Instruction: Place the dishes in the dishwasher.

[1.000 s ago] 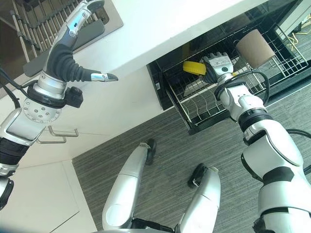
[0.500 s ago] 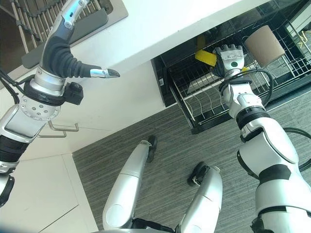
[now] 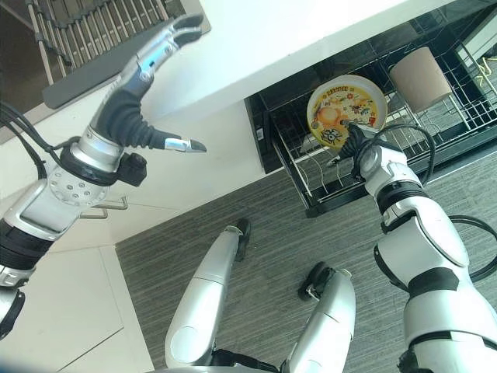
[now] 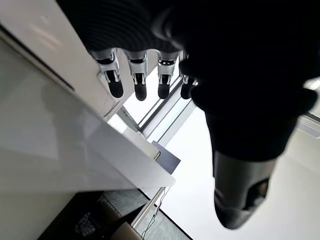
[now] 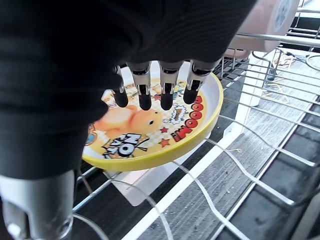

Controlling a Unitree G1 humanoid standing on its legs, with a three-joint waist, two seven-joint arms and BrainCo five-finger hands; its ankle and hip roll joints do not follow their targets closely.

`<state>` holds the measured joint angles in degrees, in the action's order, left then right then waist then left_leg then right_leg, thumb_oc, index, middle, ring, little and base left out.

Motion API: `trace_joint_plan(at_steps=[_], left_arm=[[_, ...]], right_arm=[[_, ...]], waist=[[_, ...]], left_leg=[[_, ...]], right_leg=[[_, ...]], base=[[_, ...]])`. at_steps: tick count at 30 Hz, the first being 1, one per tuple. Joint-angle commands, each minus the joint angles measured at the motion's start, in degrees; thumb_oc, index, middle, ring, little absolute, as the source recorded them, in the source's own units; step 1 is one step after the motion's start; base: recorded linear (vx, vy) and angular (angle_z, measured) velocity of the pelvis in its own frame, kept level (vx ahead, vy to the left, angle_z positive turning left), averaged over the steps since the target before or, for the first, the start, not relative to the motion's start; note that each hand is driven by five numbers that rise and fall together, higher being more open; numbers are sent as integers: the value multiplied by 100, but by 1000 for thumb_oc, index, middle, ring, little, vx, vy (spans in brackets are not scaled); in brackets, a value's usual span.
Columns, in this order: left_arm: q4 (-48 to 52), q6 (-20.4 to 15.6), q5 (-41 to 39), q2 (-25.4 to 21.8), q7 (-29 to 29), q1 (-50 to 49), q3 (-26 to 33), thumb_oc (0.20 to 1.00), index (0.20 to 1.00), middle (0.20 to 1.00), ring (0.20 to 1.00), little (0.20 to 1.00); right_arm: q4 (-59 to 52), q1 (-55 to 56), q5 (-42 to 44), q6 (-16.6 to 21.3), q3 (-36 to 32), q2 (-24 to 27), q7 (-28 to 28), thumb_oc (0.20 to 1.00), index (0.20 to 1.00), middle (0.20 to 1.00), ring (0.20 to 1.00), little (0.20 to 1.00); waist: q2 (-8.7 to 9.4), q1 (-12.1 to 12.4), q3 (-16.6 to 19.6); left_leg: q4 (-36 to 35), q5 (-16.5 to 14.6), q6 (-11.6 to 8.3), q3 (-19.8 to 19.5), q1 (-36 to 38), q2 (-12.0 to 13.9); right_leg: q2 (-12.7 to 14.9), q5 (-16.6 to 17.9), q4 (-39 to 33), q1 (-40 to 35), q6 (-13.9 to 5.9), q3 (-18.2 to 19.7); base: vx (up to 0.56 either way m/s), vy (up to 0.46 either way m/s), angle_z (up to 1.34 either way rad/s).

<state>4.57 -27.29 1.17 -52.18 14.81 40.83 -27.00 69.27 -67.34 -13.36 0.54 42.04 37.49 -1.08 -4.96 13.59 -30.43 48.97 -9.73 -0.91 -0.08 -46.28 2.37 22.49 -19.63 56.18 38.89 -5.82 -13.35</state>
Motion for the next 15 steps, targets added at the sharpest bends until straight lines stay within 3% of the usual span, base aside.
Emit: trace_joint_plan(at_steps=[1,7,9,10,11,12,15], left_arm=[[26,-42,-82,319,51,-199,276,1000,1000,1000,1000,1000],[38,128,-30,371,77,-245,276,1000,1000,1000,1000,1000],[57,198,109,386,109,-430,376,1000,1000,1000,1000,1000],[86,217,150,373,132,-495,407,1000,1000,1000,1000,1000],[190,320,315,372,210,-699,551,1000,1000,1000,1000,1000],[313,428,455,366,314,-990,744,1000,1000,1000,1000,1000],[458,557,589,377,355,-1366,1037,1000,1000,1000,1000,1000]], right_arm=[[147,163,2,226,-158,6,-468,1000,1000,1000,1000,1000],[-167,230,715,383,-549,-91,-1534,1000,1000,1000,1000,1000],[-770,455,1064,578,-858,-149,-2159,1000,1000,1000,1000,1000],[-1000,534,1137,505,-920,-141,-2230,1000,1000,1000,1000,1000],[-2079,834,1476,372,-1052,-39,-2524,1000,1000,1000,1000,1000],[-3357,1358,1361,60,-1282,76,-2724,1000,1000,1000,1000,1000],[-4715,2197,1253,-120,-1708,81,-2701,1000,1000,1000,1000,1000]], waist=[[-6,75,64],[8,12,64],[87,-54,64],[109,-70,64],[194,-155,64],[301,-282,64],[435,-446,64]], left_leg=[[-248,-475,222,-13,179,-142],[-407,-456,231,23,336,-86],[-604,-430,226,30,526,-37],[-654,-423,222,26,573,-24],[-920,-194,247,69,655,27],[-1124,-168,234,103,877,82],[-1470,-94,193,172,1262,153]], right_leg=[[-194,806,-165,636,-68,53],[-236,869,-304,503,-108,55],[-297,966,-536,296,-145,45],[-313,982,-588,245,-160,41],[-353,1216,-891,142,-104,-29],[-418,1272,-1116,-62,-137,4],[-490,1356,-1551,-456,-191,64]], base=[[0,0,0],[1,8,3],[12,-8,3],[-57,-34,-11],[-42,-23,-13],[-31,-16,-22],[49,4,-23]])
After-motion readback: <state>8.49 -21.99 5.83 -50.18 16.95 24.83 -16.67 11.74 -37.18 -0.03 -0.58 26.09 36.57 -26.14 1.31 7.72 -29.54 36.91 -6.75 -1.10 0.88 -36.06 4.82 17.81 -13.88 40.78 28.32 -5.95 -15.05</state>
